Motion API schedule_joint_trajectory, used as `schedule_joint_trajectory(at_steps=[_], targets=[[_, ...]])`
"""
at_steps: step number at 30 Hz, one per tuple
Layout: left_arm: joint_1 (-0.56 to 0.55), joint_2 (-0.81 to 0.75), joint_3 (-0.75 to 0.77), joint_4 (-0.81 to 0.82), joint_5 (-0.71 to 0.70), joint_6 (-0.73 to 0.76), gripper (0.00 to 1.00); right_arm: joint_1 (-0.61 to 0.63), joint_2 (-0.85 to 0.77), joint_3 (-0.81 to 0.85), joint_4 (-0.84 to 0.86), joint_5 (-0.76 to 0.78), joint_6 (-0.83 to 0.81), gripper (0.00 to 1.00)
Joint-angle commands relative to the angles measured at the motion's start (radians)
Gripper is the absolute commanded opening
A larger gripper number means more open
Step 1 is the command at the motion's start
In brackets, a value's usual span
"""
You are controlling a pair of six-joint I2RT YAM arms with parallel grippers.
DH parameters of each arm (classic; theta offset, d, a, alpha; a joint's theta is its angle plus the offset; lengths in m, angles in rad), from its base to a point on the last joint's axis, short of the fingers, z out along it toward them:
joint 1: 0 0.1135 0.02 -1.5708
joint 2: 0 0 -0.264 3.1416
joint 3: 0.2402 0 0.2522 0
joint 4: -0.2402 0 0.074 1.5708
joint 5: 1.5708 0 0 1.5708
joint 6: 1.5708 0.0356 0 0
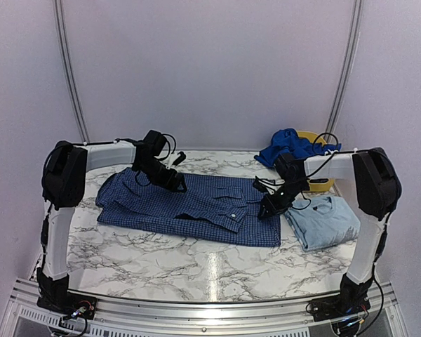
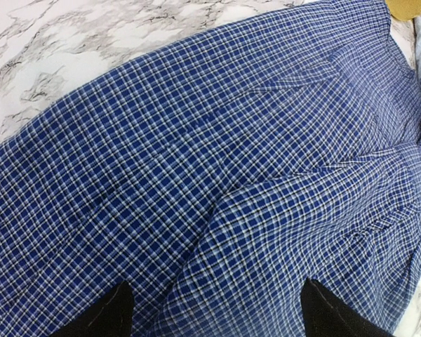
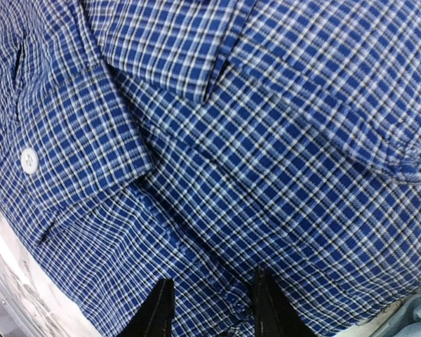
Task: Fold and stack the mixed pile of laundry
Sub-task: Smooth out the rectangle-folded shirt at the center of the board.
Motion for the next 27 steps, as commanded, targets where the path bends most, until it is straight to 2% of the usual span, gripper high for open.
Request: schedule_joint_trajectory(at_steps=[1,6,9,16,20,27], targets=[[-0.013,0.041,0.042,-0.033,-0.023,0.006,0.85,0.011,0.000,-0.008,-0.007,0.014,-0.006,0.31],[-0.016,0.067,0.050,-0.038,-0.004,0.008,0.81,0.012,0.004,-0.008,-0.009,0.013,-0.004,0.16],[-0.016,0.067,0.049,-0.040,0.010,0.014,0.67,0.012,0.003,0.000,-0.014,0.011,-0.004,0.00],[-0.018,-0.018,0.029,-0.039,0.007,0.058,0.21,0.012,-0.025,0.012,-0.022,0.008,0.003,0.00],[-0.016,-0.036,0.029,-0.038,0.003,0.068,0.02,0.012,-0.047,0.001,-0.017,0.023,0.008,0.00],[-0.016,-0.060,0.030,-0.036,-0.005,0.069,0.00,0.001,-0.093,-0.010,-0.015,0.062,0.017,0.00]])
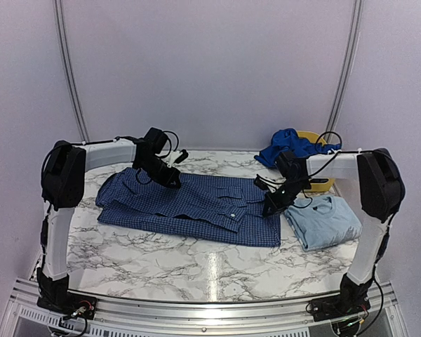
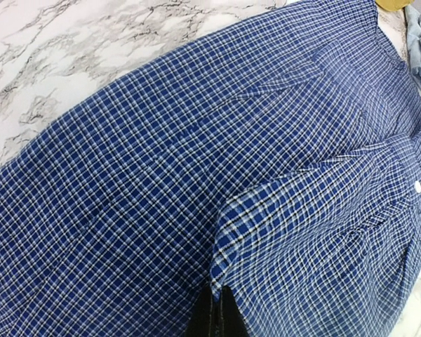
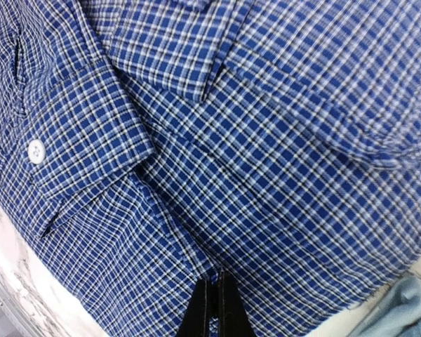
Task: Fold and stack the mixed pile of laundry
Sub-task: Smooth out the rectangle-folded shirt at the center of the board.
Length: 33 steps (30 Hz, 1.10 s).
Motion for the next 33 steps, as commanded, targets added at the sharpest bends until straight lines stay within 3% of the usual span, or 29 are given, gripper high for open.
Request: schedule_joint_trajectory(at_steps=[1,17,28,30,31,33], targets=[[-0.005,-0.061,0.005,-0.013,0.000,0.016,0.00,-0.007,-0.072,-0.006,-0.003,0.037,0.015,0.00],[-0.004,-0.106,0.018,0.054,-0.047,0.024,0.00,-0.047,-0.115,-0.003,0.046,0.107,0.074,0.00],[-0.003,-0.071,0.008,0.104,-0.131,0.011,0.01,-0.048,-0.047,0.007,0.057,0.107,0.081,0.00],[-0.003,-0.069,0.008,0.105,-0.181,0.007,0.11,-0.049,-0.043,0.003,0.055,0.111,0.079,0.00],[-0.003,-0.073,0.006,0.104,-0.203,0.002,0.23,-0.048,-0.043,0.001,0.056,0.114,0.081,0.00],[-0.002,-0.099,-0.019,0.102,-0.219,-0.013,0.60,-0.049,-0.039,0.009,0.049,0.115,0.082,0.00]])
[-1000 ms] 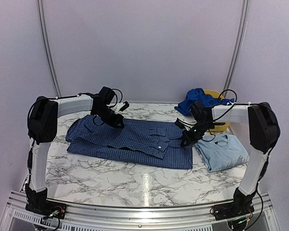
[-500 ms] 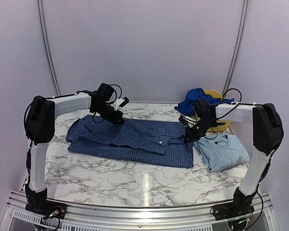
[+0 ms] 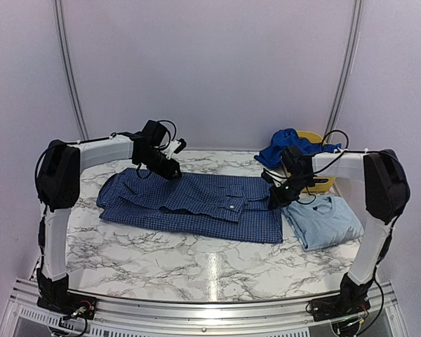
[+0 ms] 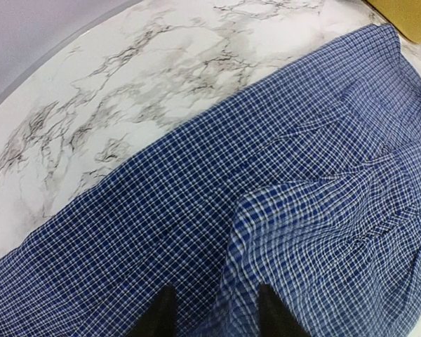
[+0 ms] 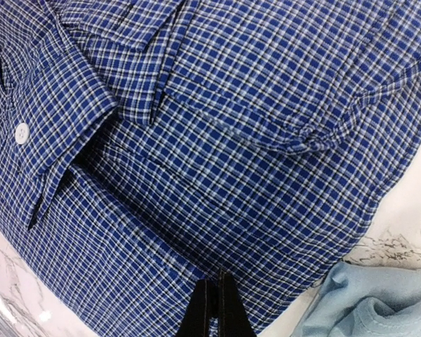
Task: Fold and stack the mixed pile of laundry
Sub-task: Smooth out the rectangle-folded shirt at the center of the board.
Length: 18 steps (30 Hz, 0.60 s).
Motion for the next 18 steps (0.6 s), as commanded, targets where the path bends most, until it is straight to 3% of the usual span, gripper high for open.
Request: schedule_joint_trajectory(at_steps=[1,3,9,18], targets=[[0.004,-0.072,-0.046,0.022,-0.071,-0.020,0.73,-0.009,0.014,0.025,-0.007,0.017,0.005,0.00],[0.032,-0.115,-0.104,0.013,-0.056,-0.028,0.78,-0.008,0.015,0.035,-0.013,0.017,0.004,0.00],[0.174,-0.152,-0.202,-0.057,0.071,-0.069,0.69,-0.009,0.025,0.034,-0.006,0.000,0.004,0.00],[0.181,-0.090,-0.201,-0.091,0.087,0.000,0.67,-0.008,0.026,0.013,-0.002,-0.005,0.004,0.00]])
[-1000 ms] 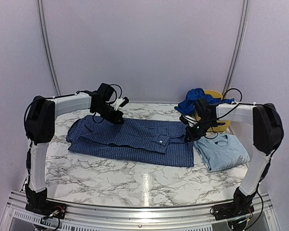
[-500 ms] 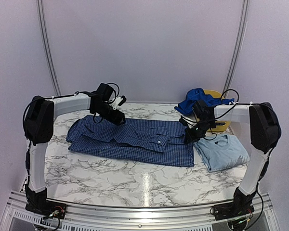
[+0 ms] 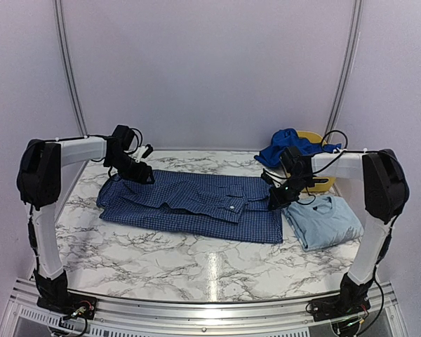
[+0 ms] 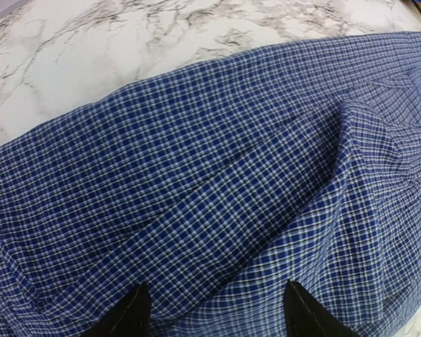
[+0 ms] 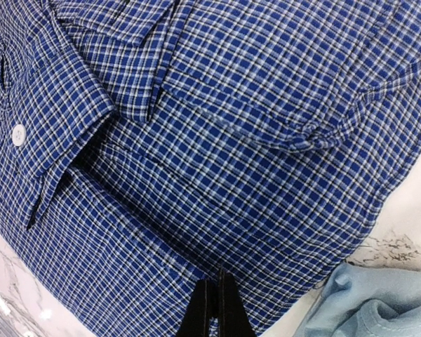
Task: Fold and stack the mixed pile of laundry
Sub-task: Smooth out the rectangle-folded shirt at the center of the board, then rotate the rectangle-folded shirt at the center of the board.
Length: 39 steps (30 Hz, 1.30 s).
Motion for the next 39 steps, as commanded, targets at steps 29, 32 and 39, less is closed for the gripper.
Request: schedule_joint_trajectory(at_steps=[29,32,39], targets=[[-0.031,0.042,0.129,-0.048,-0.091,0.128,0.00,-0.009,0.026,-0.004,0.015,0.008,0.028,0.00],[-0.031,0.056,0.126,-0.048,-0.122,0.112,0.23,-0.008,0.036,0.006,0.014,0.006,0.034,0.00],[-0.031,-0.138,-0.066,0.032,-0.223,-0.040,0.79,-0.008,-0.004,0.086,-0.057,0.125,0.035,0.39]])
